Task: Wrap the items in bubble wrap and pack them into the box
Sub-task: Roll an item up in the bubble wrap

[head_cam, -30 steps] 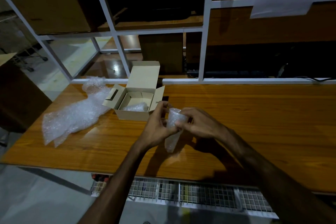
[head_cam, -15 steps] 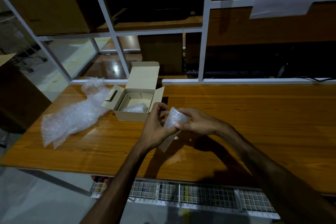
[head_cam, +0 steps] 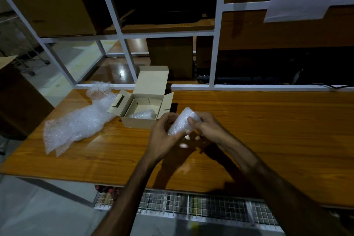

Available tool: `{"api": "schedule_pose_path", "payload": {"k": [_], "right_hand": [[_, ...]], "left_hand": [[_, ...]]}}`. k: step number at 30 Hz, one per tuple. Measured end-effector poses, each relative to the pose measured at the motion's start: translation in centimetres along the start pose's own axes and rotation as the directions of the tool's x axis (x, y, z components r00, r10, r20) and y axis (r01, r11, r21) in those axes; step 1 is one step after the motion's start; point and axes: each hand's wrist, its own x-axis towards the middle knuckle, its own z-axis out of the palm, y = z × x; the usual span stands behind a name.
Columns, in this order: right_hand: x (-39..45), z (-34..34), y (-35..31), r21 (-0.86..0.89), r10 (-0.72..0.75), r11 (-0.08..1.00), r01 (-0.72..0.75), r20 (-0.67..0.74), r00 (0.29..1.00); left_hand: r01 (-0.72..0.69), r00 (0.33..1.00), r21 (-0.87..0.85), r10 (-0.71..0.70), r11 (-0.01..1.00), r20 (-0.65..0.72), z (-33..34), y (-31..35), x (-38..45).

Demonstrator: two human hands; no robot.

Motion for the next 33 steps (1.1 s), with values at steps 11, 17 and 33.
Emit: {"api": "schedule_pose_path", "payload": {"k": [11,17,33], "right_hand": [[-0.9,1.2,1.3,0.404,0.079,0.915,-0.015,-0.141,0.987],[-0.7,2.5,1.3,0.435,0.093,0.9,-0.031,-0.123,0.988],[0.7,4.9,0.3,0.406,0.059,0.914,-0.026,-0.067,0.996]], "left_hand": [[0.067,0.959,-0.288,-0.141,0.955,-0.245,0.5,-1.6,-1.4],[0.112,0.925,-0.403,-0.244,0.908,-0.292,-0.1,-1.4,-0.9],[0.154,0.813,-0.535,-0.414,0.831,-0.409,-1.8,-1.7,0.0]]}}
